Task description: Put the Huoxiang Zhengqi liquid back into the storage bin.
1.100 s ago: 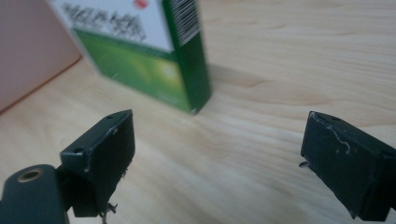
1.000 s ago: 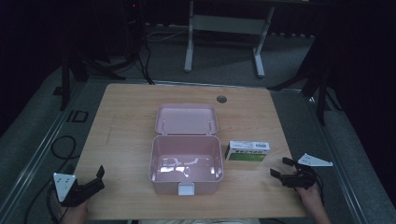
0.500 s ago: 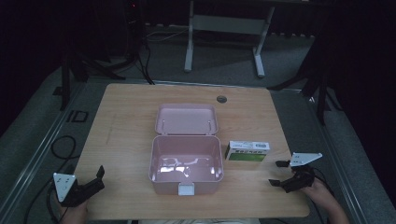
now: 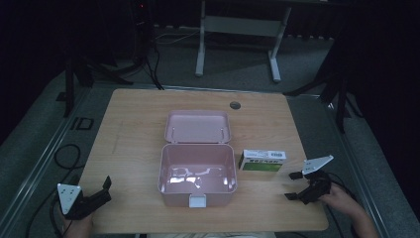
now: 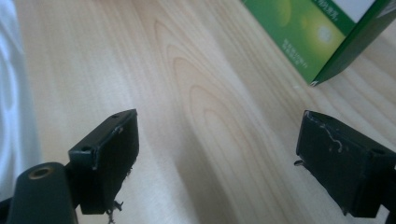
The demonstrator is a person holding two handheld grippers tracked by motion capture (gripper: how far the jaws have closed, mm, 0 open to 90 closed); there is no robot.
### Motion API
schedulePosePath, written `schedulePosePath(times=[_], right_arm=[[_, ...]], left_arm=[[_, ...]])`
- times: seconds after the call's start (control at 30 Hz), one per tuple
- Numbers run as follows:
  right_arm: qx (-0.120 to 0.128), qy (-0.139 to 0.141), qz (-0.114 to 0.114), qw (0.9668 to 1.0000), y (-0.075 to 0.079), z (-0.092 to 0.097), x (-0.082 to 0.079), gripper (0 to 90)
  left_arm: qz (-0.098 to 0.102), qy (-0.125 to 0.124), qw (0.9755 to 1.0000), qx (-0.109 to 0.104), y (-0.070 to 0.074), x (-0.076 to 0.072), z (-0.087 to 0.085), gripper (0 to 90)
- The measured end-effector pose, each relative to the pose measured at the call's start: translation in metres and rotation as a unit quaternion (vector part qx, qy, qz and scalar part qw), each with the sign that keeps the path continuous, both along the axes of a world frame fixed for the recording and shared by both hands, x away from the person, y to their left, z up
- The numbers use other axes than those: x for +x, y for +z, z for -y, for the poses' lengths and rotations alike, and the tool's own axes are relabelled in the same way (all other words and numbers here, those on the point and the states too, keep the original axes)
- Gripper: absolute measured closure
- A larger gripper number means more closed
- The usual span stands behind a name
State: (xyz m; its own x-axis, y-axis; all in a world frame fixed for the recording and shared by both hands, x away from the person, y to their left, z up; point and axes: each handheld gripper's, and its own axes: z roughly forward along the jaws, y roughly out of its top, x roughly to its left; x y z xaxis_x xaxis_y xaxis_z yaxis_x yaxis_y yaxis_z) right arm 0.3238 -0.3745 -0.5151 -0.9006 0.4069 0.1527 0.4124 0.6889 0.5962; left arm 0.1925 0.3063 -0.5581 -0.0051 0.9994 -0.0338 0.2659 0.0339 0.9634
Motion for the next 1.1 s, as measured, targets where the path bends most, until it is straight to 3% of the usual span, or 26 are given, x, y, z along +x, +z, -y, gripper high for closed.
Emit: schedulePosePath(times=[0.1,0.2,0.3,0.43,0.6,0.77,0.97,1.1], right_arm=[[-0.012,0.012,-0.022,0.9996,0.007,-0.003,0.004,12.9],[-0.011,0.026,-0.025,0.9993,0.016,-0.006,0.008,12.5],[-0.018,0.047,-0.004,0.9987,0.025,-0.009,0.009,11.1],[-0.016,0.057,-0.004,0.9983,0.036,-0.012,0.017,11.1],[-0.031,0.077,0.005,0.9966,0.052,-0.017,0.024,12.2],[-0.034,0.086,0.006,0.9957,0.063,-0.021,0.032,12.2],[-0.039,0.088,0.029,0.9949,0.079,-0.026,0.042,12.2],[-0.054,0.088,0.029,0.9942,0.089,-0.034,0.053,12.9]], left_arm=[[0.001,-0.002,1.0000,0.000,0.000,0.000,0.000,0.2],[0.001,-0.002,1.0000,-0.002,0.000,0.000,0.000,0.3],[0.001,-0.001,1.0000,-0.001,0.000,0.000,0.000,0.3],[-0.001,-0.003,1.0000,0.000,0.000,0.000,0.000,0.3],[-0.002,-0.003,1.0000,0.000,0.000,0.000,0.000,0.3],[-0.002,-0.004,1.0000,0.000,0.000,0.000,0.000,0.2],[-0.003,-0.005,1.0000,0.000,-0.001,0.000,0.000,0.2],[-0.005,-0.007,1.0000,0.002,-0.001,0.000,0.000,0.2]])
